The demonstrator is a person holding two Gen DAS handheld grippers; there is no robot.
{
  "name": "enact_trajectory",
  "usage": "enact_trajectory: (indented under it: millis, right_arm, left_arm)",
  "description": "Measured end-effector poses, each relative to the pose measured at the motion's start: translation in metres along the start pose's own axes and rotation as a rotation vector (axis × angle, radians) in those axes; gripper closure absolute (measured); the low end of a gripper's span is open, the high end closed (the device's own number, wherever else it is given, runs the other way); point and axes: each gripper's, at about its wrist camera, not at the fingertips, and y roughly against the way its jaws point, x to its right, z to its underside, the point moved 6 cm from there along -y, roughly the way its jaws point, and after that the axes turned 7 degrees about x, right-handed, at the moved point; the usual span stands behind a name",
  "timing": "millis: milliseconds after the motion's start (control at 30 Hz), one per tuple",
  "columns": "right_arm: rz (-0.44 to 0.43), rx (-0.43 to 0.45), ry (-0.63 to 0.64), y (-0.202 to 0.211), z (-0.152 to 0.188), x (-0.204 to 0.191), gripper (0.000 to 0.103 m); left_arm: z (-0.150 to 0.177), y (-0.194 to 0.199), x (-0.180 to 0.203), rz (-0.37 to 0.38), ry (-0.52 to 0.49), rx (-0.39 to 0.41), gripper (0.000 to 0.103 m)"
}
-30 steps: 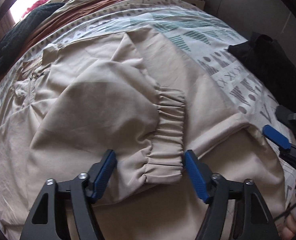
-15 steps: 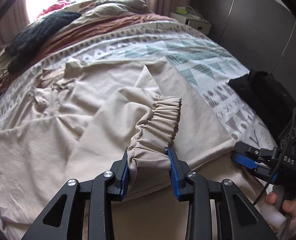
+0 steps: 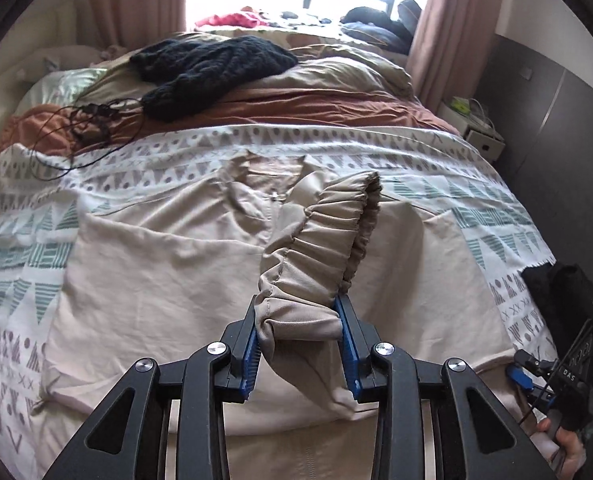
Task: Fold large clothes
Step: 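Grasp the elasticated sleeve cuff with the left tool and lift it, then lay the cuff across the jacket body and open the left tool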
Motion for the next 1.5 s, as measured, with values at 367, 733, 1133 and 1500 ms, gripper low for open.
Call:
enact_trajectory:
  millis: [367,733,1133,1500]
  right_arm:
    - [0.01,-0.003,0.02,-0.002,0.002,-0.003,0.048]
    - [-0.062,0.035,-0.035,0.007,-0.005,-0.005,0.048]
    - [0.009,0.036,-0.039,-0.016,-0.009,0.002,0.069]
    - [0.032,0.007,-0.018,-0.008,0.0,-0.01,0.051]
  left_arm:
    - [0.051,-0.04,-0.073,-0.047,0.143,-0.175,0.06]
    - [0.048,-0.018,-0.099,-0.086,0.115,-0.116,0.029]
    - [0.099,-0.065,-0.118,-0.121,0.098,-0.264,0.064]
    - [0.096,-0.031,-0.133,-0.099,0.139,-0.209,0.061]
